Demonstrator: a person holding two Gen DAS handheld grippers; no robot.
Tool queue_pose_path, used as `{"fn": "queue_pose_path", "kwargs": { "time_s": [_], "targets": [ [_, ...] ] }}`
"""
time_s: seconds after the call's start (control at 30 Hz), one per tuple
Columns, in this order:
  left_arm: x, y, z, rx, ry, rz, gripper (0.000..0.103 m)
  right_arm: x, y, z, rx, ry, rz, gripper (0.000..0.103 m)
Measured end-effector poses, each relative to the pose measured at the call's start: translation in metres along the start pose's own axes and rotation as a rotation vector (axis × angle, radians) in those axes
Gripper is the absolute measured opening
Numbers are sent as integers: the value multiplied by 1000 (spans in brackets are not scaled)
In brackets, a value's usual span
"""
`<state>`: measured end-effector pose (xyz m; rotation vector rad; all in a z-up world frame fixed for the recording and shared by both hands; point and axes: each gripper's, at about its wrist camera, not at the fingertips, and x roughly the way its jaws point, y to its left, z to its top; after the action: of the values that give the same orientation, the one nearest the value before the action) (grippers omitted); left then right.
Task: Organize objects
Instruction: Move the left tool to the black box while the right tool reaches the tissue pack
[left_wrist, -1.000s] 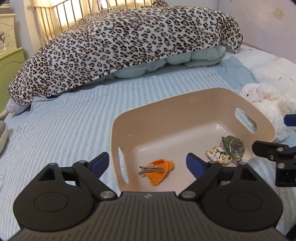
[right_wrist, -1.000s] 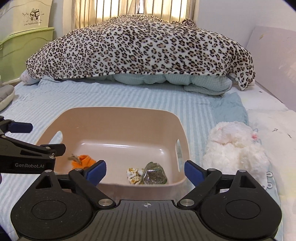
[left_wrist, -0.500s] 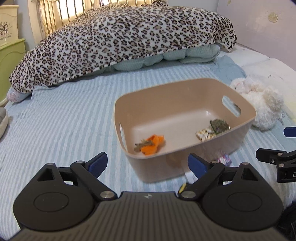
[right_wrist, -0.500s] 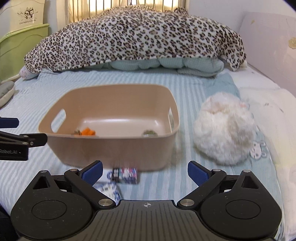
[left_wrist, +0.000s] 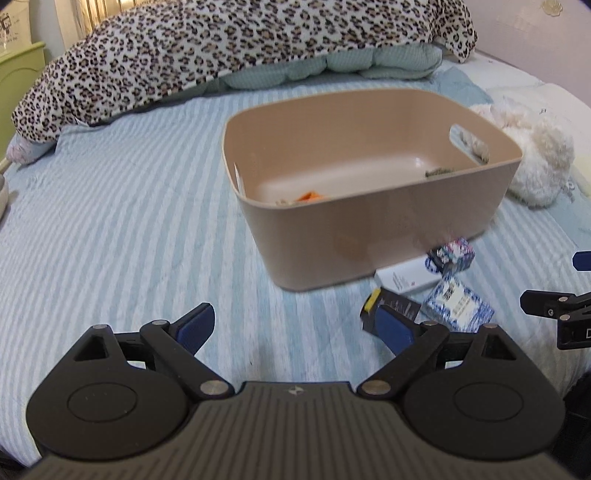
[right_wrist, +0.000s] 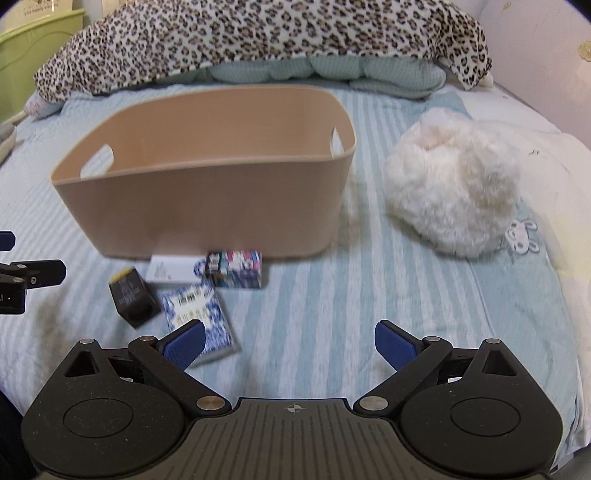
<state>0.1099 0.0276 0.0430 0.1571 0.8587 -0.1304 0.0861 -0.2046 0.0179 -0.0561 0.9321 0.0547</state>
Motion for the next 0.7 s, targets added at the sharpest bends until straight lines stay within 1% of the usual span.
{"fn": "queue_pose_path", "kwargs": {
  "time_s": [0.23, 0.33, 0.43, 0.7],
  "targets": [
    [15, -6, -7, 4, 33, -34, 94, 18, 1, -10, -15, 57, -4, 100],
    [18, -8, -7, 0, 38, -61, 94, 23, 4, -10, -22, 71, 8, 100],
    [22, -12, -6, 8, 41, -70, 94, 24, 7, -12, -45, 78, 13, 100],
    [27, -22, -8, 64, 69, -109, 94, 25, 15, -14, -73, 99, 53, 100]
  ]
}}
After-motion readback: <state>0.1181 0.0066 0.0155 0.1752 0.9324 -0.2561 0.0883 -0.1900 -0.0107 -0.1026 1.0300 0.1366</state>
